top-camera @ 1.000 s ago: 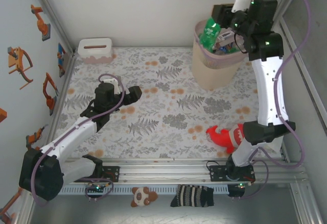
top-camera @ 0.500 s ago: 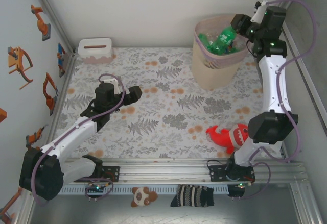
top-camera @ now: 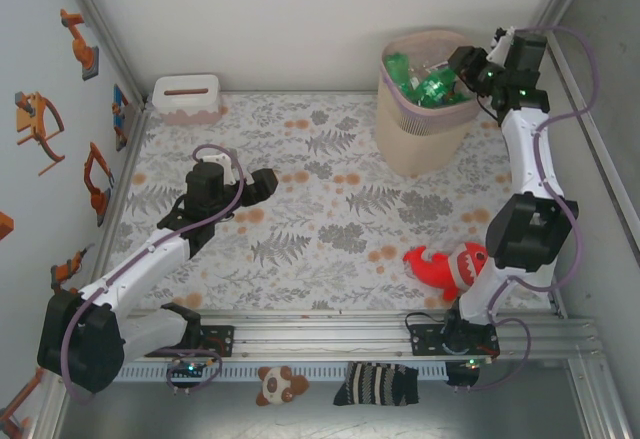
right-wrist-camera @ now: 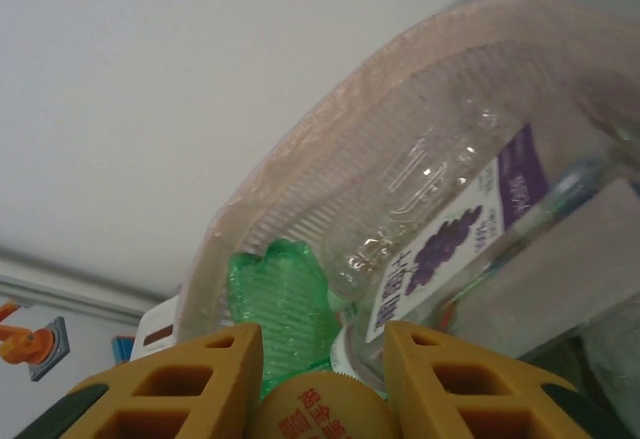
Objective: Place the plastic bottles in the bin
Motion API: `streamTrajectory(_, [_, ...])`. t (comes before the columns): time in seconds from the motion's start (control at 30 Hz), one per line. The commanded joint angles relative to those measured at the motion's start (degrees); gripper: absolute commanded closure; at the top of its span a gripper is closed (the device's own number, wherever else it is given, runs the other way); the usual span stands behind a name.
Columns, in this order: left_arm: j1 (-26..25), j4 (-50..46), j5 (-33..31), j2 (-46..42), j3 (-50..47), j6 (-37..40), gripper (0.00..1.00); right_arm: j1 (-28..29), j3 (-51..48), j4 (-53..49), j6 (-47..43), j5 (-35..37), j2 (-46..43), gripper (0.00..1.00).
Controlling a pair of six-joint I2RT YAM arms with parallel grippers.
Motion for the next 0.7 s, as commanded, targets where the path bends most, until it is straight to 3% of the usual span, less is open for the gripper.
streamTrajectory(0.0, [0.33,0.41,-0.33,-0.74,0.26,-0.53,0.03,-1.13,0.82,-3.97,-0.64,3.91,-0.84,0.57])
streamTrajectory(0.13, [0.37,0.60,-0.01,-0.31,0.44,-0.57,0.03,-1.15,4.33,-11.56,-5.71,12.46,-2.48,0.45])
streamTrajectory(0.3, [0.34,0.88,0.26,-0.11,0.56,-0.66,0.03,-1.13,7.06,-16.14,-8.98,18.41,-4.26,0.40])
streamTrajectory(0.53, [0.44,0.55,0.02,-0.27,0.70,-0.14,0.03,-0.95,8.82,-16.18,-10.26,8.77,-4.26,0.45])
streamTrajectory(0.67, [0.61,-2.11,-1.35,-0.36,1.72,2.46,0.03,-0.95,6.31,-18.61,-13.66,10.68,-6.98,0.45])
